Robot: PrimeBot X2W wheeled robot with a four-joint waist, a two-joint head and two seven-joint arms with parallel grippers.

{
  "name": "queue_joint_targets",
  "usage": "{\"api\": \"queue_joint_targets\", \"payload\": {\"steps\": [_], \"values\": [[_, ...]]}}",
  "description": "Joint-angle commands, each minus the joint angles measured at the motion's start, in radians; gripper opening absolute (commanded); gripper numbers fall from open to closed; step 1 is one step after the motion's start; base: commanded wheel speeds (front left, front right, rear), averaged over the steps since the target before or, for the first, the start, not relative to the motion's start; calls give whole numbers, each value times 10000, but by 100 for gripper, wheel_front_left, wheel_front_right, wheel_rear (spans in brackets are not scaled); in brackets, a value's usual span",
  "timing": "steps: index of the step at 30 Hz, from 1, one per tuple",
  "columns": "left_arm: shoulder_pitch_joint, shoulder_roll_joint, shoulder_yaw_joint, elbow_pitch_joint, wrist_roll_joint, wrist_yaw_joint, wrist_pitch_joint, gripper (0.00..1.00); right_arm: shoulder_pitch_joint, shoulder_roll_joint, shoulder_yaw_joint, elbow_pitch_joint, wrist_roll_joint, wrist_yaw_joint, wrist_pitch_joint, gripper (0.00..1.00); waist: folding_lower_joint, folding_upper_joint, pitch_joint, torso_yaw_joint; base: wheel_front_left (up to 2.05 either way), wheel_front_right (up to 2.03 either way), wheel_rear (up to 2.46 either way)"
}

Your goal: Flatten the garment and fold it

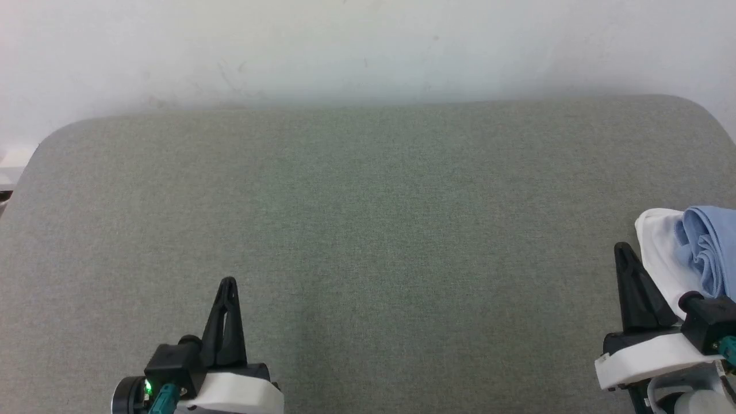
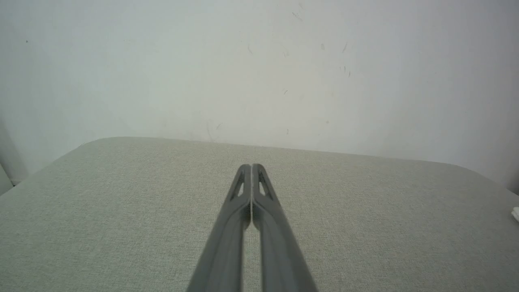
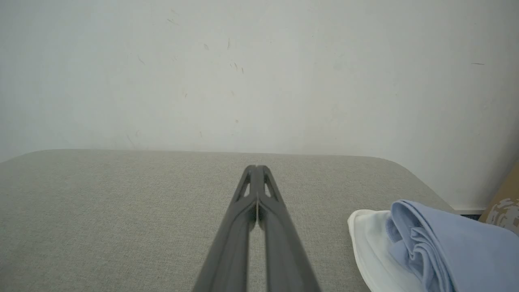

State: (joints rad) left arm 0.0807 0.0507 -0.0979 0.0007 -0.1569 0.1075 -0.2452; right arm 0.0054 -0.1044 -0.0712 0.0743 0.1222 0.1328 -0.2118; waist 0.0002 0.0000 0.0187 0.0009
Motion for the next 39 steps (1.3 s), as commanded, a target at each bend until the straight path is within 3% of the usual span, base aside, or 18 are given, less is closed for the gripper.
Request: {"api": "queue_joint_targets", "payload": {"steps": [1, 39], "values": [[-47, 0, 47, 1, 94, -63, 53, 0, -3, 33, 14, -40, -72, -1, 44, 0, 0, 0, -3, 0, 0, 0, 0], [-293, -2, 348, -1, 570, -390, 828, 0, -20, 197, 240, -267, -444, -8, 714, 0, -1, 0, -62, -3, 0, 0, 0]]}}
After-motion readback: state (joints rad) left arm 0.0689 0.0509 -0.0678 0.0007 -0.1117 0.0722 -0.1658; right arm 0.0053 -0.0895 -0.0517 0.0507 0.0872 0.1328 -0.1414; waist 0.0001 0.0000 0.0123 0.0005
